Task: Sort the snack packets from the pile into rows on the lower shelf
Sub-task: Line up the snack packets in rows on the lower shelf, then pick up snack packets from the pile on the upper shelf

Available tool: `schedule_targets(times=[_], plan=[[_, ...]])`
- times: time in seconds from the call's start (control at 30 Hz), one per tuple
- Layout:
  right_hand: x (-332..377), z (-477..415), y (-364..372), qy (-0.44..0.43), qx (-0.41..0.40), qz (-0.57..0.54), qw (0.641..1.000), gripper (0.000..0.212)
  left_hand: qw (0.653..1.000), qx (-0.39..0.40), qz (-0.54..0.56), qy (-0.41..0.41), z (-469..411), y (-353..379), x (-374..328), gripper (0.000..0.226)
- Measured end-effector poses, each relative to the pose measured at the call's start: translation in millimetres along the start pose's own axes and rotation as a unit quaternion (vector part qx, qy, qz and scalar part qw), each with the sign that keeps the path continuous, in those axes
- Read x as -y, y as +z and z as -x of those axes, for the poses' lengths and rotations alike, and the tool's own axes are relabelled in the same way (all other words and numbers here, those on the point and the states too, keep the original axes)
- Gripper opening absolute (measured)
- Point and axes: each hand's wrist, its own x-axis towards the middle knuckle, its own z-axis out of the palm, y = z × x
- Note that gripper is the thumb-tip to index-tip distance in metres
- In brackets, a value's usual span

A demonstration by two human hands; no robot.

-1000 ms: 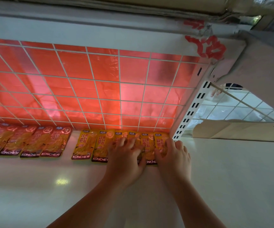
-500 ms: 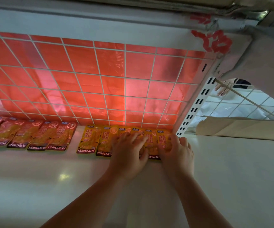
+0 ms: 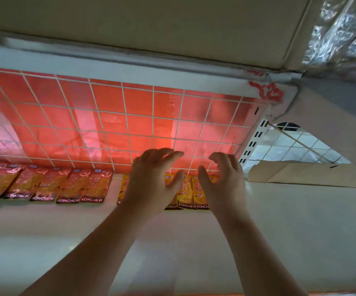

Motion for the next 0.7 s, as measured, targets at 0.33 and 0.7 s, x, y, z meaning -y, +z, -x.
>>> schedule_targets(times=[0.33,0.7], plan=[[159,-16,-118,-0.090,-0.072,-0.056,0.992,0.041,0.972,-0.031,0.192,0.135,-44,-147,-70,0.043],[225,38,-323,-0.074,-0.240,0.063,0.966,0.029,0.879,0.068,0.387,0.271,-59,-206,-215,0.029]])
